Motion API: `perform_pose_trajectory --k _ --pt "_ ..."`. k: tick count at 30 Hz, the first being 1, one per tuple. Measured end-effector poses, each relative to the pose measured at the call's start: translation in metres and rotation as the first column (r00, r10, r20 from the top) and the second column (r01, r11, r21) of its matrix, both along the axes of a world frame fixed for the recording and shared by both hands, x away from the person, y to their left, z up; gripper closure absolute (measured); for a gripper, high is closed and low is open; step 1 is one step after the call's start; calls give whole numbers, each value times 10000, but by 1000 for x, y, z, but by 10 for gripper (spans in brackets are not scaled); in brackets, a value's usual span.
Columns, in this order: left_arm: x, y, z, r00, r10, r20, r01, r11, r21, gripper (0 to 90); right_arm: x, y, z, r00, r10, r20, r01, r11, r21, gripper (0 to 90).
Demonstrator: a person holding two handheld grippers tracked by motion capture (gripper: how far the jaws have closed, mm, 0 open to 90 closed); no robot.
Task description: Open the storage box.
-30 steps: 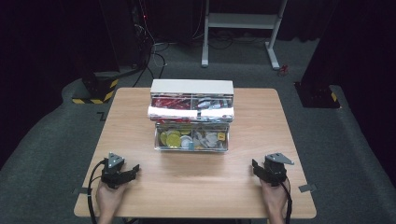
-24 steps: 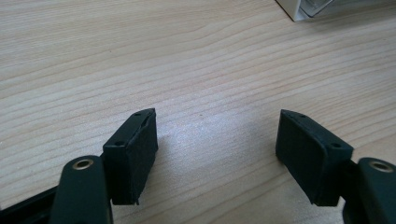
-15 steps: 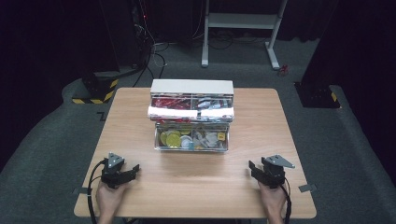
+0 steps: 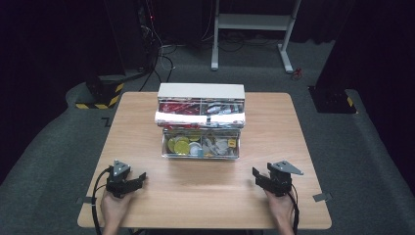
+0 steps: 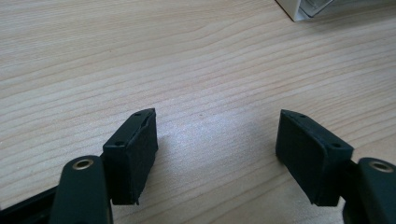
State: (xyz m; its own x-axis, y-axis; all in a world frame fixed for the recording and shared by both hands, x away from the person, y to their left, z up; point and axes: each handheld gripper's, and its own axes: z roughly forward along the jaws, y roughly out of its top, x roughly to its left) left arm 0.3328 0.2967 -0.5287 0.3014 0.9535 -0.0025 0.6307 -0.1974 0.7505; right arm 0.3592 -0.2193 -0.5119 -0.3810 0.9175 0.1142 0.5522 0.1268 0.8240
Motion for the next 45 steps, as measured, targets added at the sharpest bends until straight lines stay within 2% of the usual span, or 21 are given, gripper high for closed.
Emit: perform_pose_trajectory --k 3,7,9,12,14,15,17,18,21,35,42,45 --pt "0 0 0 10000 13 19 -13 10000 -22 297 0 1 2 9999 95 65 -97 9997 212 301" --pt "0 0 0 10000 15 12 -15 10000 -38 297 3 1 4 9995 35 -326 -29 9998 184 271" --pt "0 0 0 10000 16 10 -16 10000 -39 297 4 0 4 9995 79 -306 -72 9997 233 270" --pt "0 0 0 10000 4 -7 -4 10000 -53 297 3 -2 6 9990 273 -353 -244 9966 791 249" --pt "0 0 0 10000 6 -5 -6 10000 -53 297 2 -3 8 9986 404 -334 -372 9950 923 235" --pt "0 0 0 10000 5 -6 -5 10000 -54 297 2 -3 12 9972 644 -388 -607 9940 908 223" --pt "0 0 0 10000 6 -5 -6 10000 -57 297 1 -2 14 9965 759 -364 -720 9926 976 216" --pt "0 0 0 10000 7 -3 -7 10000 -58 297 0 -2 18 9941 1065 -221 -1032 9877 1178 212" --pt "0 0 0 10000 14 14 -14 10000 -75 297 -2 0 24 9907 1363 45 -1357 9817 1338 213" --pt "0 1 0 10000 -1 37 1 10000 -65 296 -1 16 40 9804 1937 358 -1962 9764 901 237" --pt "0 1 0 10000 7 31 -6 10000 -88 296 -1 24 51 9694 2384 585 -2427 9666 823 244" --pt "0 1 0 10000 18 10 -17 9999 -104 296 0 27 55 9679 2436 616 -2480 9655 792 243"
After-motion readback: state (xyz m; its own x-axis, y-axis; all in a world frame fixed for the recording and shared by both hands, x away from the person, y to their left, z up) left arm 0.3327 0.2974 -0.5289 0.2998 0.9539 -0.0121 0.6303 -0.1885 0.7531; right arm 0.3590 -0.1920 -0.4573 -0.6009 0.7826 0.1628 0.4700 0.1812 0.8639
